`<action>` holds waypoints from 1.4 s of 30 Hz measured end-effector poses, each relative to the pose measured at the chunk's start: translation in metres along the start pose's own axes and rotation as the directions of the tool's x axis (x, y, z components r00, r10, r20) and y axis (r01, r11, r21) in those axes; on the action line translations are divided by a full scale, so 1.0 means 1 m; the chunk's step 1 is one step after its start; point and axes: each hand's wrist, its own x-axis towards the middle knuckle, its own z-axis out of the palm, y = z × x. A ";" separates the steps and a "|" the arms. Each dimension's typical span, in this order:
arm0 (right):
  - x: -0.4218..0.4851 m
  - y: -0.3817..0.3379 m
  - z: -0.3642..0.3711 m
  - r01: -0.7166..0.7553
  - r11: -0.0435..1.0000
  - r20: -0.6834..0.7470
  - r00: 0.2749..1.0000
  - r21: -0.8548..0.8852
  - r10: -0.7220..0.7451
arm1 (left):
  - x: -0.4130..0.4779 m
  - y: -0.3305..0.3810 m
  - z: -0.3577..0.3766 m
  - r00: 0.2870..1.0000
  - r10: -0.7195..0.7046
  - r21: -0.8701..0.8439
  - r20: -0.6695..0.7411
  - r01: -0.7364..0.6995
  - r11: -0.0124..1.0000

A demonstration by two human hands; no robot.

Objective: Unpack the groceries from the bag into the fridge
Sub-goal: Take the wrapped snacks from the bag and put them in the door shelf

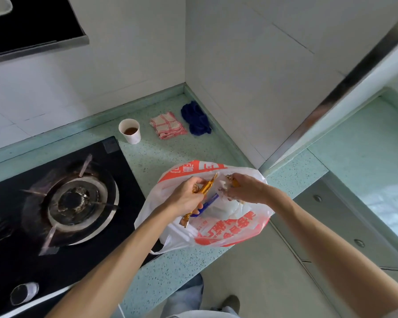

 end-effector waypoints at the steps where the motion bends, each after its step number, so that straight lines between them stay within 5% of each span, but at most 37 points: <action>1: -0.005 0.004 -0.002 -0.004 1.000 0.001 1.000 0.022 0.004 | 0.000 0.002 0.002 1.000 0.004 0.010 0.000 -0.004 1.000; 10: -0.034 0.025 -0.014 0.007 0.992 -0.083 0.997 0.123 0.004 | -0.016 0.026 0.014 0.998 0.065 0.027 0.027 -0.066 0.997; 18: -0.109 0.039 -0.027 -0.033 0.944 -0.045 0.998 0.327 0.051 | -0.020 0.067 0.040 0.953 0.202 -0.179 0.226 -0.163 0.970; 28: -0.256 0.117 0.008 -0.076 0.816 -0.234 0.939 0.573 0.252 | -0.064 0.129 0.139 0.681 0.342 -0.292 0.648 -0.193 0.937; 35: -0.432 0.156 0.109 0.038 0.607 -0.441 0.723 0.794 0.532 | -0.164 0.139 0.259 0.514 0.236 -0.116 0.825 -0.254 0.960; 42: -0.607 0.162 0.289 0.145 0.341 -0.369 0.303 0.929 0.879 | -0.327 0.093 0.396 0.344 0.144 -0.040 0.928 -0.291 0.956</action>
